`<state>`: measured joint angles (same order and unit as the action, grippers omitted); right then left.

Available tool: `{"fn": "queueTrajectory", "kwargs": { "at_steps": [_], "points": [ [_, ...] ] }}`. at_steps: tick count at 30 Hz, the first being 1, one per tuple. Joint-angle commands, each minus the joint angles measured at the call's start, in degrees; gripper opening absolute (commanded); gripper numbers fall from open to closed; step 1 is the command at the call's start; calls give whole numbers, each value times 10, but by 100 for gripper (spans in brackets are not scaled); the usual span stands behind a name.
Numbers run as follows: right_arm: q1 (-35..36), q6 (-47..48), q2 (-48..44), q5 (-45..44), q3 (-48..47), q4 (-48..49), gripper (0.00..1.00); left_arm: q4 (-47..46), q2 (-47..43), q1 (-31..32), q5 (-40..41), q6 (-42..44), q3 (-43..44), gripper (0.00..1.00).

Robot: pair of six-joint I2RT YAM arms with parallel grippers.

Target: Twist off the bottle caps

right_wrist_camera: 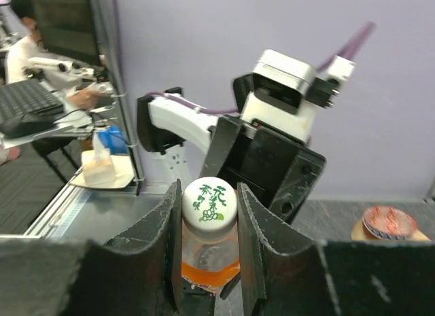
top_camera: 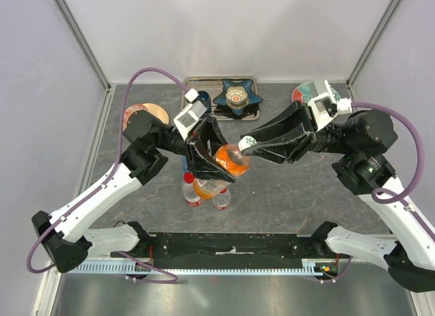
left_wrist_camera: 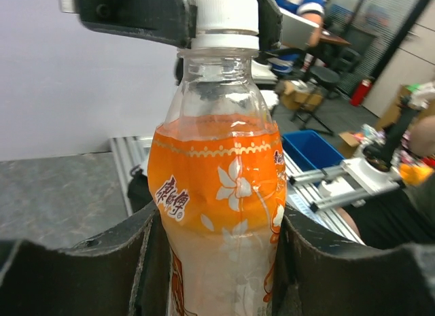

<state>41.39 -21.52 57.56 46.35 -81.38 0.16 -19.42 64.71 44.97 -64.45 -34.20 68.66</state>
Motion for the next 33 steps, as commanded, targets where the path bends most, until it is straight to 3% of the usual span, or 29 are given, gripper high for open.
{"fn": "queueTrajectory", "kwargs": {
  "at_steps": [1,6,9,12,14,17,18,19,21,25,27,31,33],
  "points": [
    [-1,-96,16,178,53,115,0,-253,20,3,-105,-155,6,45],
    [0,-124,12,248,87,209,0,-301,30,3,-111,-174,-4,46],
    [2,-186,9,260,119,301,0,-314,40,3,-114,-180,-1,47],
    [2,-191,15,271,126,307,1,-322,53,3,-124,-192,6,47],
    [2,-169,15,260,120,249,12,-305,55,3,-129,-174,9,47],
    [-1,-49,11,186,70,66,30,-169,37,3,-130,-64,23,48],
    [-1,-38,8,169,65,56,34,-83,30,3,-119,-27,27,48],
    [-2,-40,5,156,60,51,45,-30,22,3,-111,51,32,48],
    [-4,-41,-1,120,50,27,53,50,8,2,-91,95,41,48],
    [-4,-36,-18,22,14,-1,75,117,1,-1,-72,161,54,47],
    [-4,-35,-18,-70,-23,-35,96,153,3,-4,-49,183,71,47],
    [-4,-38,-20,-185,-73,-73,98,191,2,-4,42,209,87,49],
    [-4,-54,-25,-234,-84,-74,98,208,-2,-4,154,223,82,51]
  ]
}}
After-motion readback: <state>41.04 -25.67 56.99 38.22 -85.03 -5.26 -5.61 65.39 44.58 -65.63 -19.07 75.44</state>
